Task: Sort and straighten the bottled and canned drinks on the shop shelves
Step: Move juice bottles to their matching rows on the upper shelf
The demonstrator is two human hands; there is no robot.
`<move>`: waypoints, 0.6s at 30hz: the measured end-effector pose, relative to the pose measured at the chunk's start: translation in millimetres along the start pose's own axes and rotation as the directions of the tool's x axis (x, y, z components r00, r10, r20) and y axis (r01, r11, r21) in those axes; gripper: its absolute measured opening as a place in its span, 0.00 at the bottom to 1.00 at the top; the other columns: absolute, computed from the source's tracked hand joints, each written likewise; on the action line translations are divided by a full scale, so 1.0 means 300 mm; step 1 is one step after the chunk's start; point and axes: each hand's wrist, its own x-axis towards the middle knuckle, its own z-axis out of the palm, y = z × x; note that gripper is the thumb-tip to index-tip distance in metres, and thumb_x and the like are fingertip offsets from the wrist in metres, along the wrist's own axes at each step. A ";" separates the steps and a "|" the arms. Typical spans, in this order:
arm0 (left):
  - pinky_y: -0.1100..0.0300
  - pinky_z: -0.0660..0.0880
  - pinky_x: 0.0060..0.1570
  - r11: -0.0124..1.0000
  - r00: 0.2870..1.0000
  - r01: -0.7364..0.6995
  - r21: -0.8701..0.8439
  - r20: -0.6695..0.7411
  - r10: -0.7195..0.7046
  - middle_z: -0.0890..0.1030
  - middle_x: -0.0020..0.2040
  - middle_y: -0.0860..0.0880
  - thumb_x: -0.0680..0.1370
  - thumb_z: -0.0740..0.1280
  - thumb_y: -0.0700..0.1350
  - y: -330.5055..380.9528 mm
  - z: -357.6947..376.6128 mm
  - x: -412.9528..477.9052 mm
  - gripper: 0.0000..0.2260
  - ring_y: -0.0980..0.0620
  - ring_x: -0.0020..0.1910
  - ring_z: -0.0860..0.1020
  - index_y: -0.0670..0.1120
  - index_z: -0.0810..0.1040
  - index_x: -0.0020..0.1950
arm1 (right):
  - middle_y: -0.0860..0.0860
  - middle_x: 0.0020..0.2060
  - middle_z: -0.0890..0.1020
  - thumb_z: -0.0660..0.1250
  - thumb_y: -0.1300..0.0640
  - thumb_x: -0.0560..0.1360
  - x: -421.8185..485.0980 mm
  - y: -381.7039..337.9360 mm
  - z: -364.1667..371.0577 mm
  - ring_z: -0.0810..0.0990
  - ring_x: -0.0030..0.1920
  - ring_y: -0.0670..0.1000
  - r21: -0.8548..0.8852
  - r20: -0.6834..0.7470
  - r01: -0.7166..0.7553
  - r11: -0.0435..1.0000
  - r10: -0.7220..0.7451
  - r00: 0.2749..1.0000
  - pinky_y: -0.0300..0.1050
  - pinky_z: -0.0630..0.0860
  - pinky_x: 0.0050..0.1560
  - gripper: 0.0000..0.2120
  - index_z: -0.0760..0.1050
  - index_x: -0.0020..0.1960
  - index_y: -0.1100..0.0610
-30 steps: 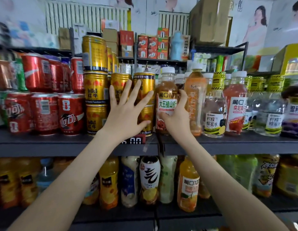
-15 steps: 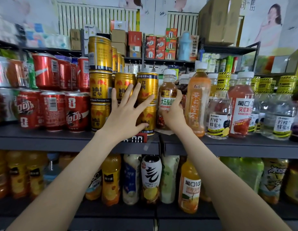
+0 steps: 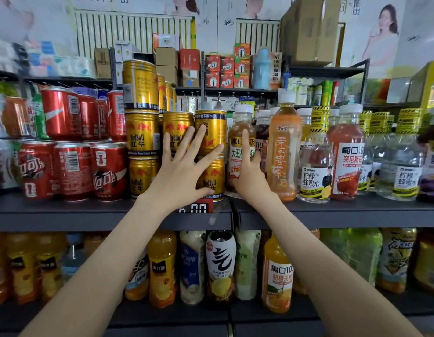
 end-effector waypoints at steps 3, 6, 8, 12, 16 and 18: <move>0.39 0.28 0.66 1.000 1.000 -0.005 -0.014 0.009 0.005 0.29 0.74 0.46 0.72 0.67 0.64 -0.005 0.003 0.005 0.44 0.44 0.73 0.30 0.59 0.39 0.76 | 0.67 0.74 0.50 0.65 0.65 0.76 0.027 0.017 0.014 0.70 0.65 0.65 -0.004 0.045 -0.033 0.999 0.033 0.998 0.51 0.72 0.58 0.46 0.33 0.76 0.51; 0.38 0.30 0.67 0.999 1.000 -0.008 -0.036 0.003 0.009 0.29 0.74 0.45 0.72 0.67 0.63 -0.007 0.014 0.003 0.44 0.45 0.73 0.30 0.59 0.41 0.77 | 0.64 0.73 0.54 0.64 0.65 0.75 0.049 0.023 0.020 0.64 0.70 0.63 0.096 0.050 -0.132 0.987 0.127 0.991 0.53 0.66 0.65 0.35 0.51 0.77 0.61; 0.38 0.30 0.67 0.999 1.000 -0.013 -0.045 0.002 0.013 0.29 0.74 0.45 0.72 0.68 0.62 -0.008 0.016 0.003 0.44 0.45 0.74 0.31 0.59 0.41 0.77 | 0.65 0.74 0.52 0.64 0.65 0.76 0.047 0.018 0.021 0.64 0.70 0.63 0.061 0.062 -0.132 0.989 0.128 0.990 0.53 0.65 0.66 0.38 0.46 0.78 0.59; 0.38 0.31 0.68 0.997 1.000 -0.020 -0.069 -0.021 0.019 0.32 0.76 0.45 0.73 0.68 0.60 -0.006 0.022 -0.005 0.42 0.44 0.75 0.33 0.58 0.44 0.77 | 0.66 0.75 0.48 0.67 0.63 0.75 -0.010 -0.011 -0.007 0.73 0.63 0.66 -0.033 0.055 -0.068 0.997 0.070 0.996 0.55 0.74 0.60 0.51 0.29 0.74 0.44; 0.37 0.35 0.68 0.994 0.996 -0.016 -0.105 -0.093 0.006 0.40 0.78 0.42 0.73 0.69 0.57 0.001 0.043 -0.015 0.39 0.42 0.76 0.39 0.55 0.50 0.78 | 0.59 0.71 0.63 0.64 0.63 0.76 -0.108 -0.042 -0.065 0.70 0.65 0.60 -0.042 -0.244 0.054 0.998 -0.063 0.968 0.50 0.73 0.57 0.35 0.50 0.77 0.56; 0.36 0.37 0.69 0.991 0.991 -0.002 -0.134 -0.130 -0.016 0.43 0.78 0.41 0.74 0.69 0.56 0.012 0.054 -0.019 0.37 0.41 0.77 0.42 0.54 0.53 0.78 | 0.60 0.64 0.70 0.66 0.64 0.74 -0.138 -0.032 -0.100 0.70 0.61 0.60 -0.112 -0.454 0.090 0.990 -0.131 0.881 0.51 0.73 0.55 0.31 0.58 0.74 0.61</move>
